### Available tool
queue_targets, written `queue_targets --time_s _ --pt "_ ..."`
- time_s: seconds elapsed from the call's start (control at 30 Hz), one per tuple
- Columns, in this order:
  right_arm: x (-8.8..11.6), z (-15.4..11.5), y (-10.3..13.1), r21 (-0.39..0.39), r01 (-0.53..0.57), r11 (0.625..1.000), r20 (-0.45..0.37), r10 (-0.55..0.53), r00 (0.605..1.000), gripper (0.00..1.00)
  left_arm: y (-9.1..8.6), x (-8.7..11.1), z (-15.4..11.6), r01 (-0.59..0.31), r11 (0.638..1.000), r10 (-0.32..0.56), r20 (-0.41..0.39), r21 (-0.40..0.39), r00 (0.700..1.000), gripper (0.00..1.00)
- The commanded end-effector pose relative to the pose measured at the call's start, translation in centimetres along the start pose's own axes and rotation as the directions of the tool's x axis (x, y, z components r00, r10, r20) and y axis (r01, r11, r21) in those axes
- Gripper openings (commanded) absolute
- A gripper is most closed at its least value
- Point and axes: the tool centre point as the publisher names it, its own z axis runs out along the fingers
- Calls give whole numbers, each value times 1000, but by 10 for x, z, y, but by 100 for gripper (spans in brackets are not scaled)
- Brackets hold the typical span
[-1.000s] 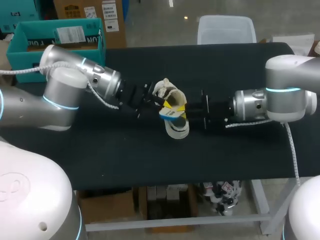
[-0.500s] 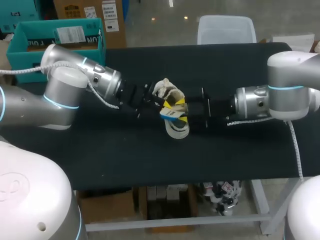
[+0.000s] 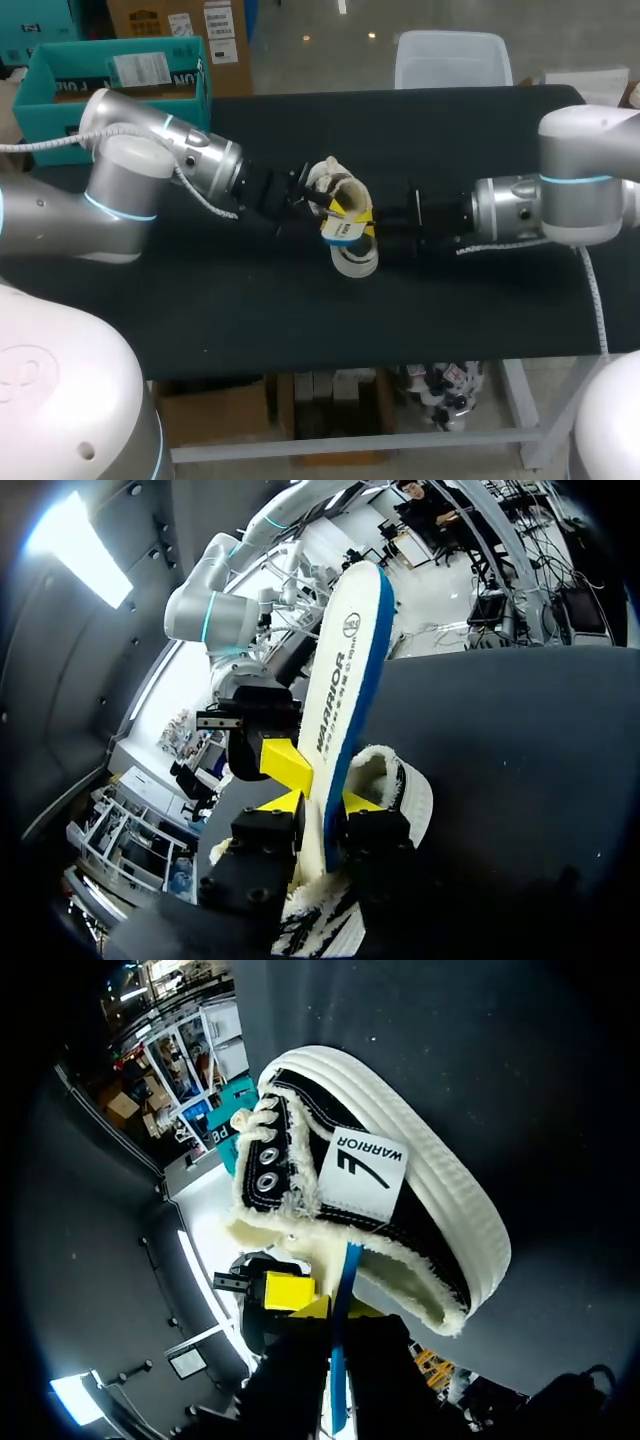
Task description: Open the shoe tongue, take the insole out of the shoe, put the insole back into the shoe, and pack the shoe into the shoebox
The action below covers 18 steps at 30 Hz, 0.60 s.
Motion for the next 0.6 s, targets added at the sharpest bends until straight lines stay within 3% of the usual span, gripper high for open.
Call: queue_targets --time_s 0.03,0.1,0.37,0.6 --pt "-4 -1 3 9 17 1000 -14 -16 1000 0 -15 4 -5 -13 1000 13 19 -17 1000 32" --pt "-5 -2 2 8 27 1000 -15 -27 1000 0 -18 4 -6 -19 1000 19 22 -17 1000 0" --pt "-4 -2 1 5 74 997 2 -74 997 0 -19 8 -2 -36 999 36 0 -16 999 0" --pt "1 7 8 43 124 991 80 -127 989 0 -10 10 4 -42 999 41 -32 -19 999 0"
